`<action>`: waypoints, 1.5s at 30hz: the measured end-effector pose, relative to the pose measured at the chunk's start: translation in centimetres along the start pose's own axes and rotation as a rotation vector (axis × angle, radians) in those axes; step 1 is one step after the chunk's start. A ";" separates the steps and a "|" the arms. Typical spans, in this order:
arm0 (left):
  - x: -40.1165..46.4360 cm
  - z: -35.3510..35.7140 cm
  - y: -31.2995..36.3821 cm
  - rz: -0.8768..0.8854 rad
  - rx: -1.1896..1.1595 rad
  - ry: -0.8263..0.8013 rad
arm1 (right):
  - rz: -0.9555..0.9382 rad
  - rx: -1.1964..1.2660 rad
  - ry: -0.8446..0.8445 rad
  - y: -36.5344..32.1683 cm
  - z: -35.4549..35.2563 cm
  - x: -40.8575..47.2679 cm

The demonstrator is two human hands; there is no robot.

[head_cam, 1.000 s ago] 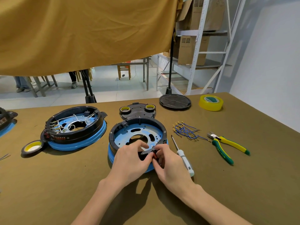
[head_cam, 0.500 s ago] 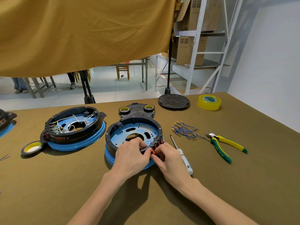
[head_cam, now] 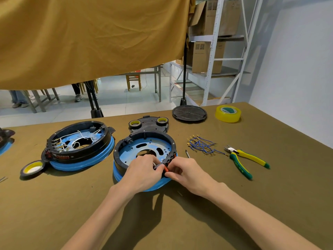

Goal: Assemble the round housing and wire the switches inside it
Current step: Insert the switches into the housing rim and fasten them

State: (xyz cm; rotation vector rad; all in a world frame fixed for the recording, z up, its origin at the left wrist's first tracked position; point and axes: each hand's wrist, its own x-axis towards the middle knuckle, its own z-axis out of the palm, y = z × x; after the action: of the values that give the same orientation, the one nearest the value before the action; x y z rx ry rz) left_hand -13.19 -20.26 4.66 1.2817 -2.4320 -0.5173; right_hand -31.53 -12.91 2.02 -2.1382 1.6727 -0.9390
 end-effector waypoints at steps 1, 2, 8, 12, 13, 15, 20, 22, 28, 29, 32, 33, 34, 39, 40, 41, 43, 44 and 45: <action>0.2 -0.1 0.0 -0.003 -0.002 -0.019 | 0.000 0.001 0.004 0.1 0.1 0.0; 0.3 -0.2 -0.1 -0.006 -0.003 -0.037 | 0.003 0.005 0.006 0.3 0.2 0.0; 0.7 -0.2 -0.1 -0.023 0.005 -0.073 | 0.035 0.026 0.027 -0.1 0.4 0.1; 1.1 -0.5 -0.3 -0.038 -0.004 -0.146 | 0.077 0.126 0.180 -0.5 -0.7 -1.3; 1.2 -0.5 -0.3 -0.040 -0.001 -0.170 | 0.136 0.090 0.306 -0.2 -1.2 -1.9; 1.4 -0.9 -0.1 -0.046 -0.007 -0.215 | 0.333 -0.187 0.391 0.3 -2.1 -3.2; 1.4 -1.9 0.6 -0.075 -0.069 -0.291 | 0.687 -0.532 -0.076 0.8 -1.1 -4.6; 1.2 -2.0 1.0 -0.072 -0.078 -0.293 | 0.690 -0.339 -0.053 1.3 -1.6 -4.3; 1.3 -1.1 2.0 -0.137 -0.144 -0.303 | 0.907 1.013 0.237 0.1 -3.2 -2.3; 1.4 -0.8 2.3 -0.152 -0.180 -0.298 | 0.901 1.136 0.281 -0.1 -3.3 -2.2; 1.9 0.1 3.0 -0.197 -0.240 -0.273 | 0.802 1.341 0.351 -0.5 -3.1 -2.2; 2.0 0.2 3.1 -0.203 -0.236 -0.263 | 0.767 1.364 0.384 -0.5 -3.0 -2.1; 2.2 0.4 3.1 -0.203 -0.232 -0.254 | 0.732 1.389 0.426 -0.5 -3.0 -2.0; 2.0 1.6 2.4 -0.093 -0.145 -0.190 | 0.706 1.538 0.644 -0.7 -3.1 0.2; 1.9 1.8 2.2 -0.076 -0.127 -0.173 | 0.709 1.542 0.680 -0.8 -3.1 0.7; 1.9 2.0 2.1 -0.067 -0.117 -0.160 | 0.698 1.547 0.709 -0.8 -3.1 1.2; 2.1 2.4 2.0 -0.056 -0.106 -0.146 | 0.661 1.558 0.776 -0.9 -2.7 1.9; 2.1 2.5 2.0 -0.053 -0.100 -0.140 | 0.651 1.543 0.809 -0.9 -2.2 2.0; 2.2 2.6 2.0 -0.052 -0.097 -0.134 | 0.655 1.495 0.830 -0.9 -1.5 2.1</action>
State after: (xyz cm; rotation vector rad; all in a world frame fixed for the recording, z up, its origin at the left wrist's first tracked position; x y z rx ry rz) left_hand -16.94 -20.64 3.62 1.3116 -2.4520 -0.7484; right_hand -31.52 -14.37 4.31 -0.2045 0.9908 -1.9790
